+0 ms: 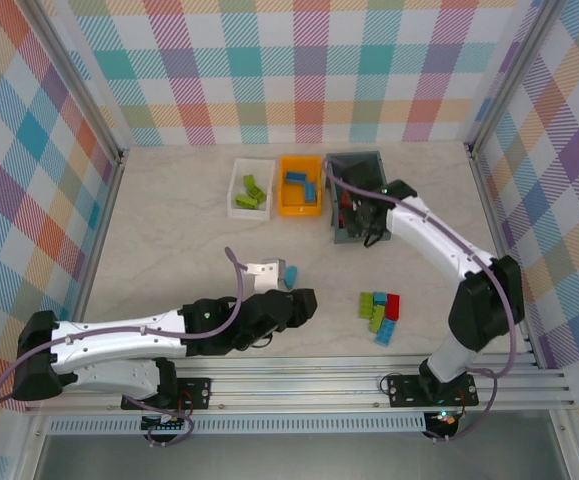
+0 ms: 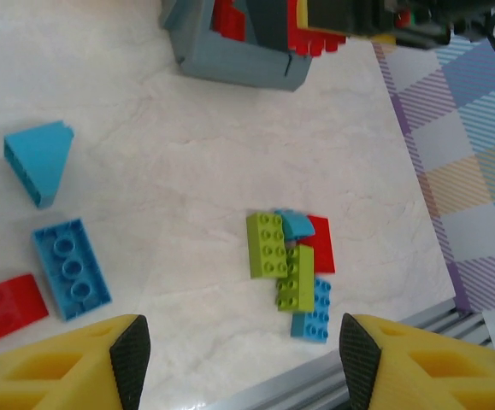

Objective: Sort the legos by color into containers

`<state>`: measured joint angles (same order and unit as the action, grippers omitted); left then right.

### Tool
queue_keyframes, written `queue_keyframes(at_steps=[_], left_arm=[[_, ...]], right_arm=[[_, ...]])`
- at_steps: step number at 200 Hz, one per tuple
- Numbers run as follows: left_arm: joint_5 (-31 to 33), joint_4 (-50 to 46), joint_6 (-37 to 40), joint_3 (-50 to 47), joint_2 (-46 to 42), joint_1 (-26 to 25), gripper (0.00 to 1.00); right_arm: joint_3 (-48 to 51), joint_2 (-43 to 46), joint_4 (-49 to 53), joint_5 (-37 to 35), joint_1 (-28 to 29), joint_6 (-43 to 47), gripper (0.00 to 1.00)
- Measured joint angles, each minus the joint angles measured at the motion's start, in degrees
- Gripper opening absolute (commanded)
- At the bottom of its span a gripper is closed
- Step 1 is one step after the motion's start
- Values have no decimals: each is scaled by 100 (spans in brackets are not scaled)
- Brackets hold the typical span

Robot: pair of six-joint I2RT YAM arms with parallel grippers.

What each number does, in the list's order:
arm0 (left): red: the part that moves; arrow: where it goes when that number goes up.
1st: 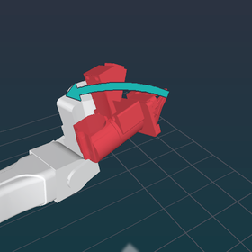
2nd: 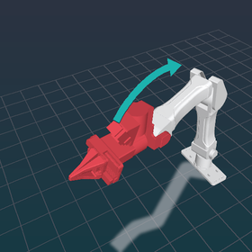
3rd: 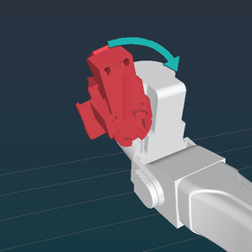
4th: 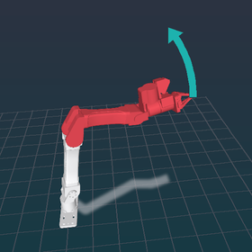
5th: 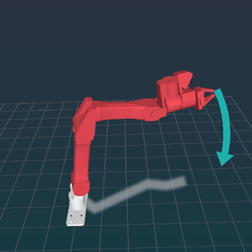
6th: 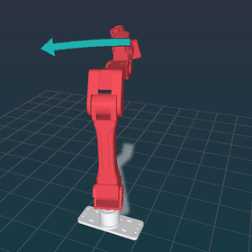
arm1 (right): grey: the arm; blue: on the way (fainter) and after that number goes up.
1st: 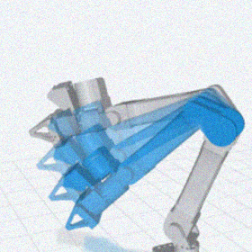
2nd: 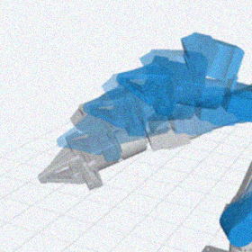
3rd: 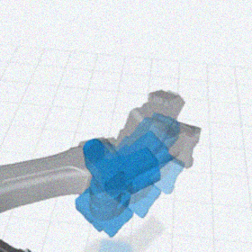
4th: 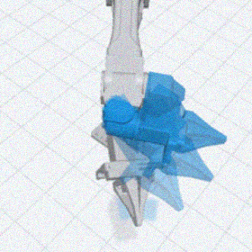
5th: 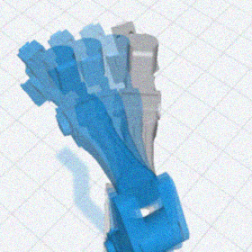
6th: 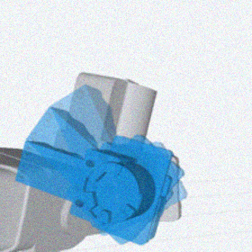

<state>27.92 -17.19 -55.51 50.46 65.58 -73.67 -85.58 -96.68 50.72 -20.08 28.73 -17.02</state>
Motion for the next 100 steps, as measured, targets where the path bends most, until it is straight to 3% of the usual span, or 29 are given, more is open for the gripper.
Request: queue_keyframes(at_steps=[48,79,100], left_arm=[[-485,275,466,378,227,756,62],[-693,278,614,446,258,1021,62],[-776,188,682,535,258,1167,63]], right_arm=[[-1753,-1849,179,-555,-483,175,32],[-2621,-2785,422,-1027,-566,284,40],[-2820,-3073,503,-1207,-590,308,51]])
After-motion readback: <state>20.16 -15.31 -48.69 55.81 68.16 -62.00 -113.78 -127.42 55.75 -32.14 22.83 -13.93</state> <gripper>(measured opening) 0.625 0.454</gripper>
